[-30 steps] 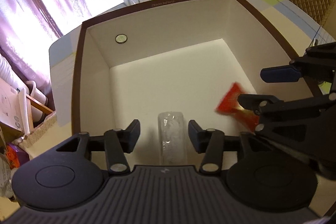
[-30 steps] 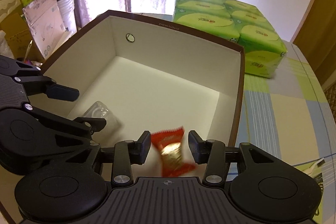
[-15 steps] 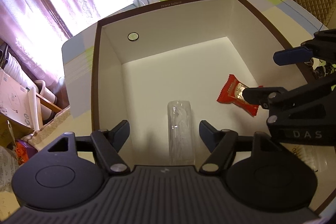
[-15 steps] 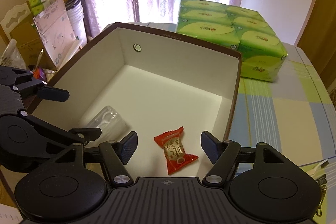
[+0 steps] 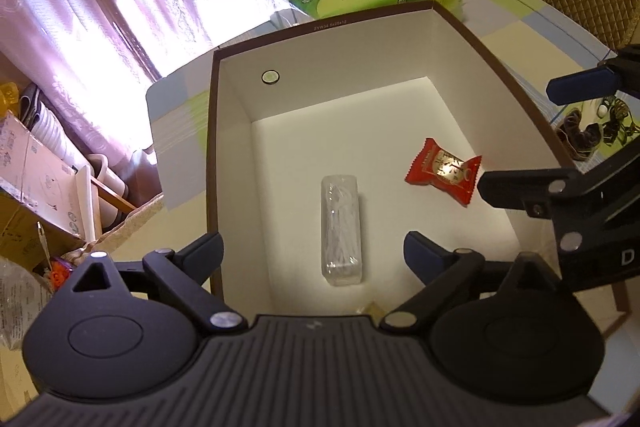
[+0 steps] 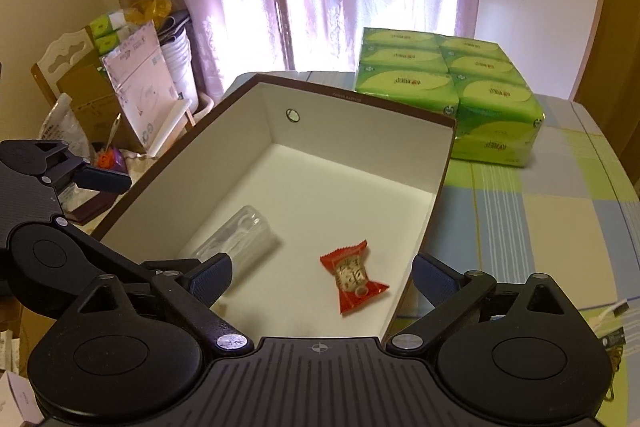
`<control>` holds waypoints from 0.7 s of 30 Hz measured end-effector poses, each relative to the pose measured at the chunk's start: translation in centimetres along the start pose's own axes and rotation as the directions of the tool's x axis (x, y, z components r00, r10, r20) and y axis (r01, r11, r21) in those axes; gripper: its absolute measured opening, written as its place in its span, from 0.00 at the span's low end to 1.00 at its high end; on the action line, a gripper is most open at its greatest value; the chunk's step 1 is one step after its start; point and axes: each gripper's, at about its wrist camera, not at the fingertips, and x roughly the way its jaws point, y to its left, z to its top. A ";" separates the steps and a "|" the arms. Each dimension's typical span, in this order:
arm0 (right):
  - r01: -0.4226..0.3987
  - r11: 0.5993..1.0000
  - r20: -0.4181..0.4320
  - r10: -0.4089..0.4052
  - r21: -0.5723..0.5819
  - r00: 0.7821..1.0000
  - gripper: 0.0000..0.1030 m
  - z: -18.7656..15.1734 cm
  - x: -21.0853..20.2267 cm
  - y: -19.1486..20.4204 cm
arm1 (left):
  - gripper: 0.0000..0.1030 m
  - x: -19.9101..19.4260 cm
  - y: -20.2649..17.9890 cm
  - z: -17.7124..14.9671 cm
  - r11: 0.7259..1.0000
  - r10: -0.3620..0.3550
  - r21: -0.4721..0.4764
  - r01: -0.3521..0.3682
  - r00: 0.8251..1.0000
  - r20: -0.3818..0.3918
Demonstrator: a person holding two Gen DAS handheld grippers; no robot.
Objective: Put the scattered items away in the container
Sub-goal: 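Withdraw both grippers from the box toward the remaining items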
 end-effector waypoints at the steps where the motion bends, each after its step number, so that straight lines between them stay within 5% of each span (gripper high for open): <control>1: 0.002 1.000 -0.005 -0.002 0.005 1.000 0.98 -0.1 -0.3 0.1 | 0.93 -0.4 -0.1 -0.1 1.000 0.005 0.002 -0.005 1.000 0.003; 21: -0.098 0.995 0.009 0.098 -0.025 0.995 0.98 -3.9 -7.9 -0.6 | 0.99 -8.9 -4.3 -4.6 0.995 0.023 -0.095 -0.018 0.998 0.053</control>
